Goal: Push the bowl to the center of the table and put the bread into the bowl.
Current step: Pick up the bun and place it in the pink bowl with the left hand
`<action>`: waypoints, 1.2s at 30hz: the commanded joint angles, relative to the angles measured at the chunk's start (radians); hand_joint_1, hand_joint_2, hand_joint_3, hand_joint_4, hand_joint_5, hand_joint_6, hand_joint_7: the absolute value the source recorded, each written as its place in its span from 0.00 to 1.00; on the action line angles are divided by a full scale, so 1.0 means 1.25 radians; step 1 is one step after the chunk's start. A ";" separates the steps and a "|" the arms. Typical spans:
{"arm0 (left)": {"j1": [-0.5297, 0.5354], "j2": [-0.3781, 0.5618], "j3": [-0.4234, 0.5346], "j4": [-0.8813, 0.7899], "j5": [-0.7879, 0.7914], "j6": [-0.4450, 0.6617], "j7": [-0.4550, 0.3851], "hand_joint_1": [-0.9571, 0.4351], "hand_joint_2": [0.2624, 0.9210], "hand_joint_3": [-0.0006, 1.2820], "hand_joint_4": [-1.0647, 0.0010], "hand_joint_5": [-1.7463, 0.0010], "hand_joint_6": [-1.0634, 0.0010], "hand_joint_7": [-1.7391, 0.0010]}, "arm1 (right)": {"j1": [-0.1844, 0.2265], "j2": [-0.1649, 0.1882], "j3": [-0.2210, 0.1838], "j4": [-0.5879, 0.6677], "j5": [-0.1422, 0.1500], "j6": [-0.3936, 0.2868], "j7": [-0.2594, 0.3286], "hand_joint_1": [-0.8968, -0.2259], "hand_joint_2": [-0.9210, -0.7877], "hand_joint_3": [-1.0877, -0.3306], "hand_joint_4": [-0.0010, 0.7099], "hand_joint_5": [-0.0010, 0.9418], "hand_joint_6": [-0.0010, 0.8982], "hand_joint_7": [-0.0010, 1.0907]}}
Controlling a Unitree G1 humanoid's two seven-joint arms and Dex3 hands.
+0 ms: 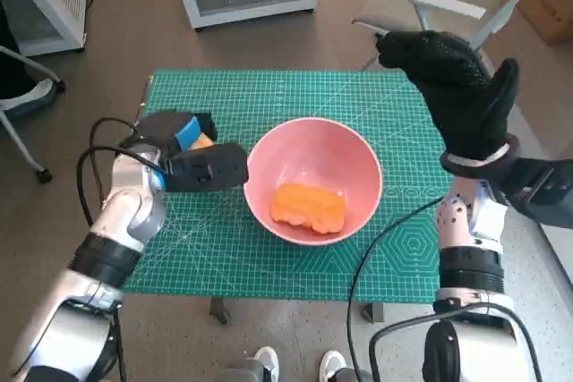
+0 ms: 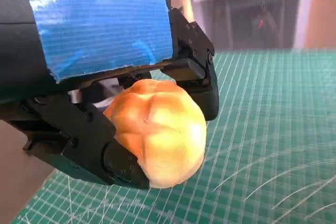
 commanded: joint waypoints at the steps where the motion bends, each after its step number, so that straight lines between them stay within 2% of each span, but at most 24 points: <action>1: 0.057 0.037 0.062 -0.216 0.009 0.027 -0.026 0.69 0.94 0.10 0.32 0.36 0.42 0.32 | 0.015 0.003 0.001 0.007 -0.002 0.005 0.002 0.37 0.00 0.51 0.30 0.00 0.08 0.46; 7: 0.088 0.031 0.103 -0.381 0.020 0.049 -0.038 0.69 0.98 0.04 0.30 0.41 0.40 0.29 | 0.012 0.004 0.001 0.011 -0.002 0.003 0.004 0.38 0.00 0.50 0.30 0.00 0.07 0.46; 16: 0.117 0.001 0.122 -0.529 0.047 0.037 -0.028 0.69 0.99 0.01 0.27 0.46 0.35 0.30 | 0.005 0.001 0.001 0.017 0.001 0.004 0.009 0.39 0.00 0.48 0.30 0.00 0.07 0.47; 20: 0.121 -0.009 0.121 -0.543 0.056 0.028 -0.027 0.69 0.99 0.01 0.27 0.47 0.34 0.30 | 0.004 0.001 0.001 0.018 0.002 0.004 0.010 0.40 0.00 0.47 0.30 0.00 0.06 0.47; 31: 0.089 -0.092 0.057 -0.549 0.078 -0.043 -0.030 0.69 1.00 0.01 0.26 0.45 0.38 0.30 | 0.002 0.000 0.001 0.024 0.002 -0.002 0.018 0.40 0.00 0.47 0.30 0.00 0.06 0.48; 36: 0.073 -0.129 0.039 -0.512 0.046 -0.103 -0.025 0.69 0.99 0.01 0.24 0.42 0.39 0.32 | 0.009 -0.002 0.001 0.017 0.000 -0.006 0.019 0.39 0.00 0.47 0.30 0.00 0.06 0.48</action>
